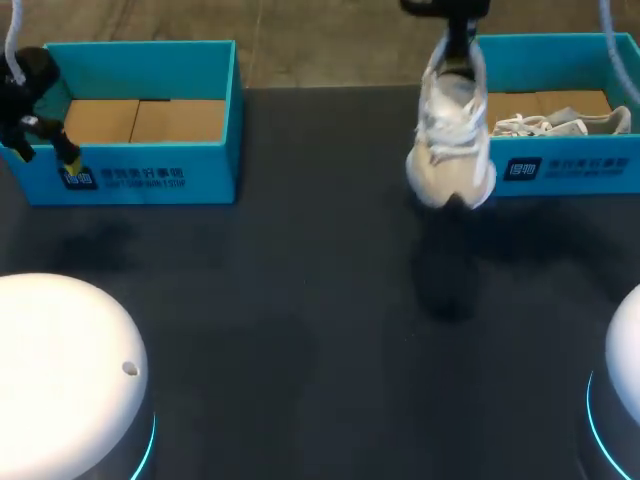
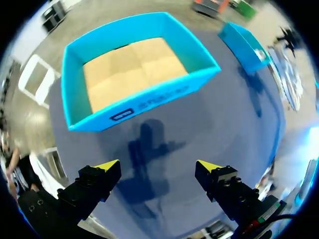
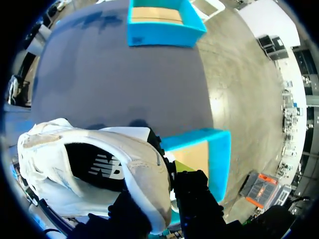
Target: Take the shoe out of the shoebox, open the shoe tongue, remove and reinsert the insole, then place the shoe into the shoebox
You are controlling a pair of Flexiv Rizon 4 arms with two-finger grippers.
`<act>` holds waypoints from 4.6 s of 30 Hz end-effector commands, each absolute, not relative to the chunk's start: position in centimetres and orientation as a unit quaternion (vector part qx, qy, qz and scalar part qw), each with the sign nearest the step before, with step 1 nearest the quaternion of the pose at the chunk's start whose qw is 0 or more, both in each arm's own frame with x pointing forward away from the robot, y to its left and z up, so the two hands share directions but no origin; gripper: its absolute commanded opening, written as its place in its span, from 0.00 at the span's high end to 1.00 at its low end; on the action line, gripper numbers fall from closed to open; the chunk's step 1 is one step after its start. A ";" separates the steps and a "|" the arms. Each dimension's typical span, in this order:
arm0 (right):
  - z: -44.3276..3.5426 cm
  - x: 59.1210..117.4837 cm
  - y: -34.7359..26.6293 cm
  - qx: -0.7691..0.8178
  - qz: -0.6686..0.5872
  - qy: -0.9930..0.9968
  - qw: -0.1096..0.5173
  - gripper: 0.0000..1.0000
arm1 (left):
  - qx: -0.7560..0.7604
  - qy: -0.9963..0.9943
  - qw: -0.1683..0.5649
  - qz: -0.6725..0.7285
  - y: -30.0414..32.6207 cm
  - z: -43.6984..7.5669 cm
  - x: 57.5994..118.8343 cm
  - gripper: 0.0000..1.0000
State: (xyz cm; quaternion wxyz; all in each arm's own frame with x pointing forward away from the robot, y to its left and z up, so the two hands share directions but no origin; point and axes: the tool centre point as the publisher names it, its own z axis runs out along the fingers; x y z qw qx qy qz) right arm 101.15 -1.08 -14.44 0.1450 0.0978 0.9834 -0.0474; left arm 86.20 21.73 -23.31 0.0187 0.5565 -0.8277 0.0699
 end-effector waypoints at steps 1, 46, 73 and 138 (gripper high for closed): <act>-13.0 105.4 -3.0 0.100 -0.052 0.986 0.122 1.00 | 0.620 -0.781 0.057 0.039 22.4 -23.2 88.4 0.00; -13.6 117.1 -13.3 0.080 -0.055 0.987 0.132 1.00 | 0.697 -0.716 0.038 -0.002 25.3 -22.9 92.0 0.00; -15.2 120.9 -20.1 0.312 -0.061 0.947 0.050 1.00 | 0.697 -0.716 0.038 -0.002 25.3 -22.9 92.0 0.00; -20.1 115.1 -32.4 0.702 -0.014 0.707 0.085 1.00 | 0.697 -0.716 0.038 -0.002 25.3 -22.9 92.0 0.00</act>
